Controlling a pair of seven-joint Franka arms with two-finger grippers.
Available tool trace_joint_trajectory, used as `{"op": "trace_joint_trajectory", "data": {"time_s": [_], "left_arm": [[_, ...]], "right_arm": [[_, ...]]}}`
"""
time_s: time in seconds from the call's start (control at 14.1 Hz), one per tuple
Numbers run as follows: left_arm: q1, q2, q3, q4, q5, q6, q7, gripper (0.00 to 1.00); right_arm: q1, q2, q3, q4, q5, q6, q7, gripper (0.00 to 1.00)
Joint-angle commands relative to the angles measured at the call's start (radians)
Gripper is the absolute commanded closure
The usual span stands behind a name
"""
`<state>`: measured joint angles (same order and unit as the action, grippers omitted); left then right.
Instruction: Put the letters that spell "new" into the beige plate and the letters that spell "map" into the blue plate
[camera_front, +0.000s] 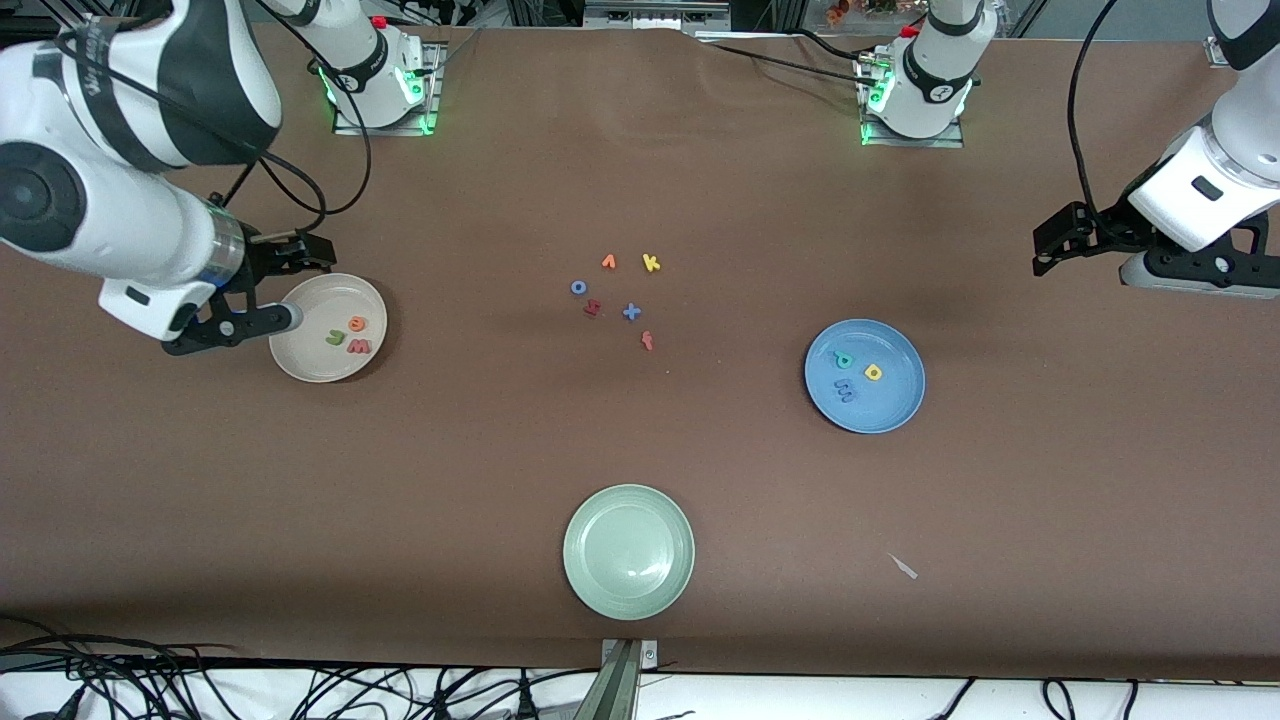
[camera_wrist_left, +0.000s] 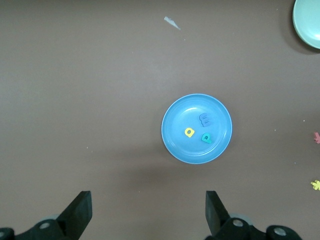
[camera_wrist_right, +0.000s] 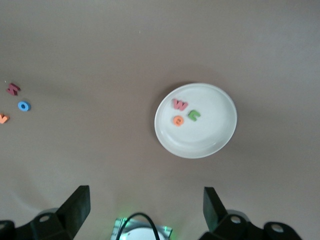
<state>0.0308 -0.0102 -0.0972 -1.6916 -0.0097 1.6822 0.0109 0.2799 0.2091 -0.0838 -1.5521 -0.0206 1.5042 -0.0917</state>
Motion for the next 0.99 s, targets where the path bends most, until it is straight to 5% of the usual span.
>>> {"op": "trace_joint_trajectory", "data": {"time_s": [0.0, 0.5, 0.92], "left_arm": [[0.027, -0.011, -0.009, 0.004, 0.004, -0.021, 0.012, 0.0], [0.024, -0.011, -0.019, 0.02, 0.005, -0.045, 0.003, 0.0], [0.014, -0.008, -0.024, 0.024, 0.008, -0.042, 0.003, 0.0]], "right_arm": [[-0.123, -0.098, 0.142, -0.077, -0.07, 0.053, -0.01, 0.0], [-0.254, -0.233, 0.173, -0.134, -0.047, 0.083, 0.015, 0.0], [-0.306, -0.241, 0.176, -0.137, -0.029, 0.111, 0.04, 0.0]]}}
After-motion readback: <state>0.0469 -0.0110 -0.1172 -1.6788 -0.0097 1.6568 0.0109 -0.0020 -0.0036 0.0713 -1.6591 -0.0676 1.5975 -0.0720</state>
